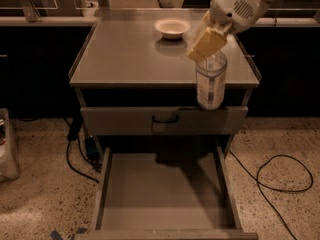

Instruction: Pick blue plastic bottle from middle drawer and place on counter

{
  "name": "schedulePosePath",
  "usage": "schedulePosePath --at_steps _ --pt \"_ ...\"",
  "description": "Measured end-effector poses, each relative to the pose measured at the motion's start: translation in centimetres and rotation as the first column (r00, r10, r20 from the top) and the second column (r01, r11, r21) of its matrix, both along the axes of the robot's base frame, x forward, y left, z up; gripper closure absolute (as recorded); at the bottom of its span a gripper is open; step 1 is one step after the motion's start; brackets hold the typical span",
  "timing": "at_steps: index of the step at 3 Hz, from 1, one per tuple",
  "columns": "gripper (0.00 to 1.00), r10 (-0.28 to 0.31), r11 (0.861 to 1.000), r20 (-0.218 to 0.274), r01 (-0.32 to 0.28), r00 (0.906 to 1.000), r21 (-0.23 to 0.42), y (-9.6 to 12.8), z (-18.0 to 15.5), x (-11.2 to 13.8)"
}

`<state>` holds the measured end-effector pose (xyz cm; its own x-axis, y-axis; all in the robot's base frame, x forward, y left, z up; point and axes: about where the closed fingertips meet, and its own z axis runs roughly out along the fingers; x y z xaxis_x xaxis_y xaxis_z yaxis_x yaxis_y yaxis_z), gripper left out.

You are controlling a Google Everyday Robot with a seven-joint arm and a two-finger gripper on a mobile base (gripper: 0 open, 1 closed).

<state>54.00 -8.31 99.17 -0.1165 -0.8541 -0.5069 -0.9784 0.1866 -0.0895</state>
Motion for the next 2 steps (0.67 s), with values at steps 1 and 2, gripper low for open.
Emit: schedulePosePath --at_steps 1,2 --pt "1.0 -0.002 1.0 0.062 0.001 0.998 0.02 -0.15 3.18 0.36" --pt "1.0 -0.002 1.0 0.063 0.001 0.998 0.02 -0.15 3.18 0.36"
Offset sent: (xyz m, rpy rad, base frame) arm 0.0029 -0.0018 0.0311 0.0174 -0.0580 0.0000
